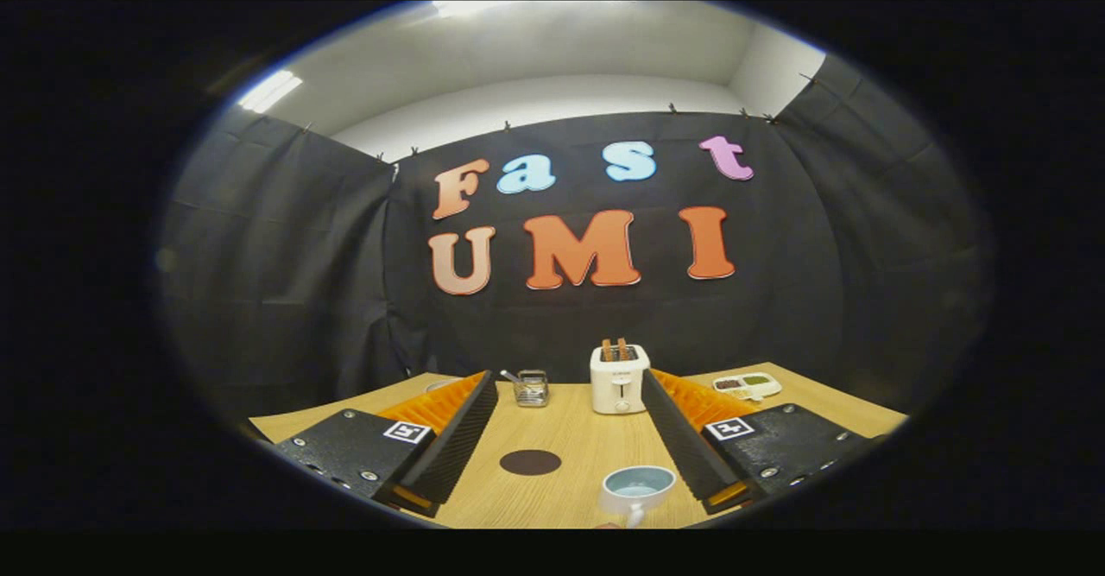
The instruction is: Take the bottle from table, then pour the juice into the cup, finally place the bottle on the coaster
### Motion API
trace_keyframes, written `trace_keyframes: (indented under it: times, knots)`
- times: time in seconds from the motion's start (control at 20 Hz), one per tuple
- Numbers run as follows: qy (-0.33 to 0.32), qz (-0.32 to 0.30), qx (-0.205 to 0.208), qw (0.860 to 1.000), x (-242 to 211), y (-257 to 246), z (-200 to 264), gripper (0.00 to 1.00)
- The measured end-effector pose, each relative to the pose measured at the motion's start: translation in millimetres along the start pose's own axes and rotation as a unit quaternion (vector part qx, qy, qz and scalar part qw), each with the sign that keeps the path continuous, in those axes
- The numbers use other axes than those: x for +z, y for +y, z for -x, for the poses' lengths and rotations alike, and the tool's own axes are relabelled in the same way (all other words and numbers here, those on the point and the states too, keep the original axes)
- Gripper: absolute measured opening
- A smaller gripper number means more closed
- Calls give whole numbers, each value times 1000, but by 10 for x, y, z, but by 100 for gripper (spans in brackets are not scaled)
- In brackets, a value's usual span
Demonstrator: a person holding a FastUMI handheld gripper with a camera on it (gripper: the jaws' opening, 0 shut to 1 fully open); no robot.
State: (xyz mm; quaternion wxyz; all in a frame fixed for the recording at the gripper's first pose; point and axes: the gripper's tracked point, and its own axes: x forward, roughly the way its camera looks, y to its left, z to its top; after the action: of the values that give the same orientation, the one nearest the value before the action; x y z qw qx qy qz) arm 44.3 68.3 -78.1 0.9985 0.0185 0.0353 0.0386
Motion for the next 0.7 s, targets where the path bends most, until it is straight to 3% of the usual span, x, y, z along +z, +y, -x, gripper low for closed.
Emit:
trace_keyframes:
  times: [0.7]
  knots:
    - [68, 32, 115, 991, -994, 1059, 60, 99]
